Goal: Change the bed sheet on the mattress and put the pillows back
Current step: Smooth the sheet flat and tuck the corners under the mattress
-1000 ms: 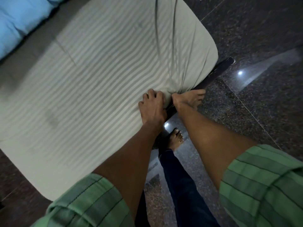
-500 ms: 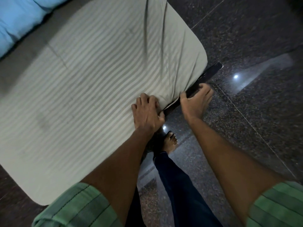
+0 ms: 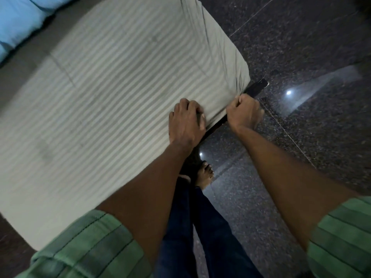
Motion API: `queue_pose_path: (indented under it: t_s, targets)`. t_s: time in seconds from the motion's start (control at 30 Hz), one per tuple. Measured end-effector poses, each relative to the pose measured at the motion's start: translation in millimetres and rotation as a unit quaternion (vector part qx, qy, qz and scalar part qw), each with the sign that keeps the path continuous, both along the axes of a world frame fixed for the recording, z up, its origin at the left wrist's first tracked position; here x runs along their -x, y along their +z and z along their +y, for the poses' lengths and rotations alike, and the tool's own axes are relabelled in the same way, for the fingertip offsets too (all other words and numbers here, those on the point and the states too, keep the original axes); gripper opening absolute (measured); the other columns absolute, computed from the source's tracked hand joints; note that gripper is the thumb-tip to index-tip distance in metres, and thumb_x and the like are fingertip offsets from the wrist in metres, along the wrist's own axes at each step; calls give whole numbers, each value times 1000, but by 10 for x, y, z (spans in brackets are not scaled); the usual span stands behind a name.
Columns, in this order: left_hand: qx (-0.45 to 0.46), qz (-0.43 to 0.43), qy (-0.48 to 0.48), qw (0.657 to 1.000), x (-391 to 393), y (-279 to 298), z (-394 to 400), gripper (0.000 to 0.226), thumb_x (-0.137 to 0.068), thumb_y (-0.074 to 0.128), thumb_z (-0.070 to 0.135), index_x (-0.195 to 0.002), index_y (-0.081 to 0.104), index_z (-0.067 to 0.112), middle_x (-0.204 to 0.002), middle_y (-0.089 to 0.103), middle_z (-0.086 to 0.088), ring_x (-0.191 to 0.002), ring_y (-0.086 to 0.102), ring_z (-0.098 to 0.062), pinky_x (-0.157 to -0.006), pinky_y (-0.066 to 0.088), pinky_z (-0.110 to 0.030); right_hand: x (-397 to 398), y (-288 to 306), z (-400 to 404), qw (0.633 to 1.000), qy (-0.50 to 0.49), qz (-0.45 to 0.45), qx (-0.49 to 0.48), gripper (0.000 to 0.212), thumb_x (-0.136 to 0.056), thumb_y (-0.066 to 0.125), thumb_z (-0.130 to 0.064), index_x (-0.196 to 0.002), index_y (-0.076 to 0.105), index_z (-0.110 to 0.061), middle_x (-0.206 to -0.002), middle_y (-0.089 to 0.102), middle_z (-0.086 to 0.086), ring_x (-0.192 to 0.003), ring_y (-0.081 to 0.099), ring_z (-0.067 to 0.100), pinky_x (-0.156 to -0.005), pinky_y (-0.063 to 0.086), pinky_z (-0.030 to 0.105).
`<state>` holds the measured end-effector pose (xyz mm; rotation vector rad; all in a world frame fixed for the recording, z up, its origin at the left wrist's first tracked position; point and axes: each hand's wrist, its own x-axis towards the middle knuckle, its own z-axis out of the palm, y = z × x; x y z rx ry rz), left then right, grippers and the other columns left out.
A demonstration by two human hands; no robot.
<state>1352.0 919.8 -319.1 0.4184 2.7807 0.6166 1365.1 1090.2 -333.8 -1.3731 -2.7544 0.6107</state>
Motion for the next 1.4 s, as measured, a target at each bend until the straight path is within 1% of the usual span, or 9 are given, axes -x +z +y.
queue_pose_path:
  t_s: [0.17, 0.27, 0.37, 0.5, 0.67, 0.83, 0.97, 1.13, 1.4]
  targets:
    - [-23, -3, -55, 998, 183, 3, 145, 31, -85, 67, 35, -112, 57, 22, -116, 49, -3, -105, 50, -23, -88, 45, -40, 33, -48, 87, 991, -38, 12, 126, 39, -88, 52, -41, -59, 44, -16, -75, 65, 8, -79, 64, 31, -76, 53, 44]
    - [-8, -28, -67, 997, 261, 2, 284, 45, -78, 74, 37, -116, 54, 24, -119, 45, -3, -109, 48, -23, -90, 45, -42, 100, 33, 200, 983, -81, 4, 166, 20, -81, 68, -38, -81, 59, -20, -85, 66, 1, -83, 61, 26, -74, 47, 33]
    - [35, -56, -65, 996, 304, 23, 419, 53, -72, 78, 41, -115, 50, 28, -121, 42, -1, -113, 45, -24, -91, 43, -45, 213, 102, 304, 975, -106, 2, 197, 46, -71, 81, -32, -103, 51, -18, -104, 58, 1, -94, 57, 23, -75, 40, 29]
    - [80, -79, -49, 993, 367, 7, 541, 57, -68, 80, 41, -113, 48, 26, -121, 41, -2, -113, 44, -26, -88, 44, -50, 302, 35, 282, 984, -75, -52, 155, 62, -64, 80, -22, -114, 45, -16, -127, 49, 11, -118, 49, 34, -96, 46, 41]
    - [119, -111, -35, 986, 448, -35, 657, 56, -70, 79, 32, -115, 47, 24, -123, 40, -4, -114, 42, -27, -88, 43, -51, 348, -20, 188, 985, -80, -121, 94, 74, -64, 80, -26, -127, 42, -19, -137, 43, 11, -128, 43, 35, -95, 48, 52]
    - [110, -139, -6, 984, 512, -81, 704, 50, -66, 75, 29, -109, 50, 26, -121, 41, -3, -113, 43, -26, -90, 41, -49, 382, -13, 354, 978, -51, -151, 133, 61, -66, 66, -38, -123, 52, -20, -134, 47, 10, -128, 43, 34, -106, 34, 51]
    - [157, -133, 14, 978, 465, -59, 835, 58, -66, 81, 25, -116, 52, 21, -126, 43, -6, -116, 44, -29, -92, 41, -50, 372, 76, 461, 972, -145, -5, 186, 38, -72, 56, -39, -108, 62, -28, -110, 64, -5, -117, 45, 23, -93, 30, 41]
    - [147, -144, 46, 977, 483, 9, 907, 40, -73, 68, 27, -109, 53, 20, -120, 43, -8, -112, 44, -31, -93, 38, -50, 714, 69, 585, 998, 32, -29, 39, 28, -92, 57, -49, -98, 58, -22, -102, 67, 1, -112, 53, 28, -94, 28, 45]
    - [78, -65, 78, 992, 538, 63, 900, 29, -81, 57, 55, -89, 56, 27, -102, 55, 2, -100, 55, -23, -88, 45, -44, 703, -4, 1045, 967, 251, -41, -35, 19, -102, 48, -29, -95, 62, -17, -92, 67, 12, -98, 57, 33, -93, 34, 47]
